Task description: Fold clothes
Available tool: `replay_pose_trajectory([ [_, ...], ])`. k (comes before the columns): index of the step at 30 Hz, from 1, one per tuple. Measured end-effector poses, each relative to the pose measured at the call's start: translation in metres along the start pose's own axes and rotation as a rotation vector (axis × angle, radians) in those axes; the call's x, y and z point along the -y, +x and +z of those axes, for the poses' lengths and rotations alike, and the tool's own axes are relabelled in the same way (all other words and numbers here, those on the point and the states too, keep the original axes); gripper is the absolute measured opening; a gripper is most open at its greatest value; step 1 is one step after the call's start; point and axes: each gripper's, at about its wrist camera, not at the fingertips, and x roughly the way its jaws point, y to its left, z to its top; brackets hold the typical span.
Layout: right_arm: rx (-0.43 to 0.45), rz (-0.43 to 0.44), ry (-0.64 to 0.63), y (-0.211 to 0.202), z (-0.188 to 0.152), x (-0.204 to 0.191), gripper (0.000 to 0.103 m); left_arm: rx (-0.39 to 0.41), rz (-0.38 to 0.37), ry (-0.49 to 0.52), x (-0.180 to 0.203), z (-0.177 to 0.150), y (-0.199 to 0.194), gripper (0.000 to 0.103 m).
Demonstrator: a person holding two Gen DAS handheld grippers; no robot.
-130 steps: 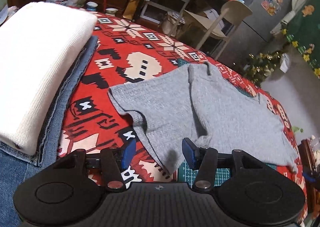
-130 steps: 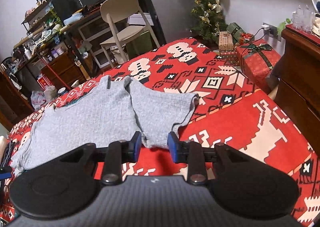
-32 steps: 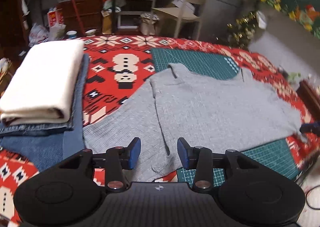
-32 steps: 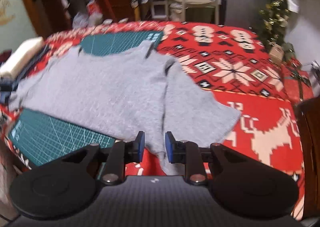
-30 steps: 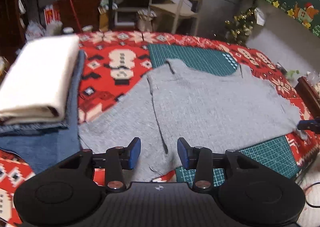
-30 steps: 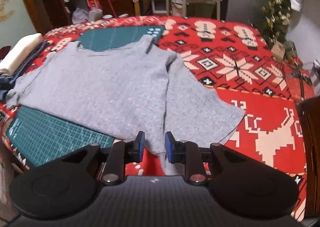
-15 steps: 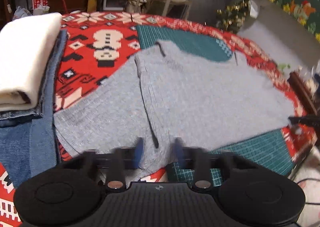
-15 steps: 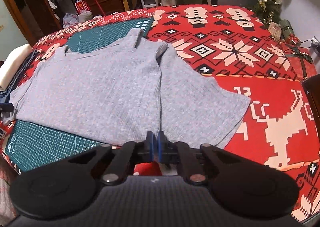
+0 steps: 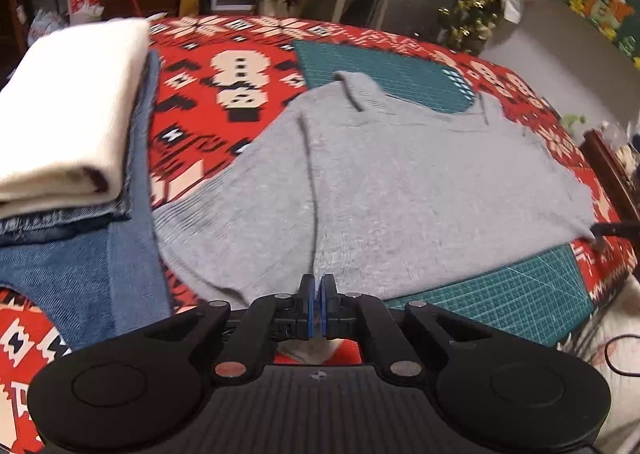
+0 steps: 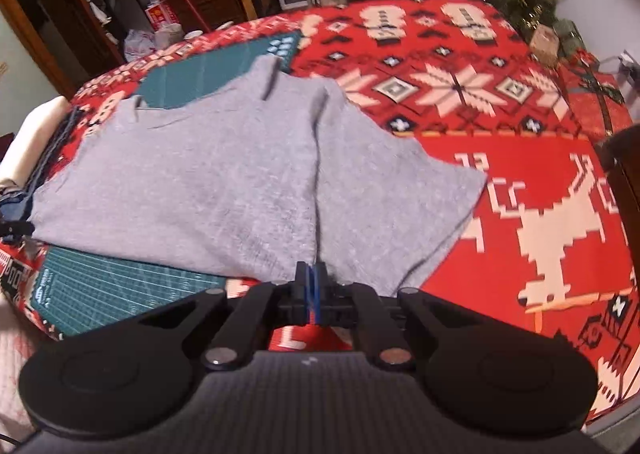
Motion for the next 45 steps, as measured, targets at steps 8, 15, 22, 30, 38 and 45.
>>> replay_pose_trajectory([
  [8, 0.002, -0.015, 0.005, -0.002, 0.001, 0.003, 0.001, 0.006, 0.013, 0.040, 0.005, 0.003, -0.005, 0.004],
  [15, -0.015, -0.019, 0.009, 0.005, -0.002, 0.005, 0.002, -0.040, 0.043, 0.067, 0.007, -0.003, 0.006, 0.004],
  [22, 0.043, -0.051, -0.102, -0.016, 0.001, -0.020, 0.009, 0.035, 0.081, 0.094, 0.019, -0.003, -0.019, 0.025],
  [30, 0.094, -0.012, -0.183, 0.012, 0.008, -0.077, 0.009, 0.145, -0.070, 0.088, 0.076, 0.009, 0.000, 0.028],
  [38, 0.033, -0.039, -0.228, 0.027, -0.015, -0.100, 0.008, 0.046, -0.089, 0.162, 0.100, -0.010, 0.039, 0.020],
  [45, 0.111, -0.004, -0.218, 0.022, -0.008, -0.116, 0.008, 0.134, -0.122, 0.110, 0.108, -0.002, 0.034, 0.019],
])
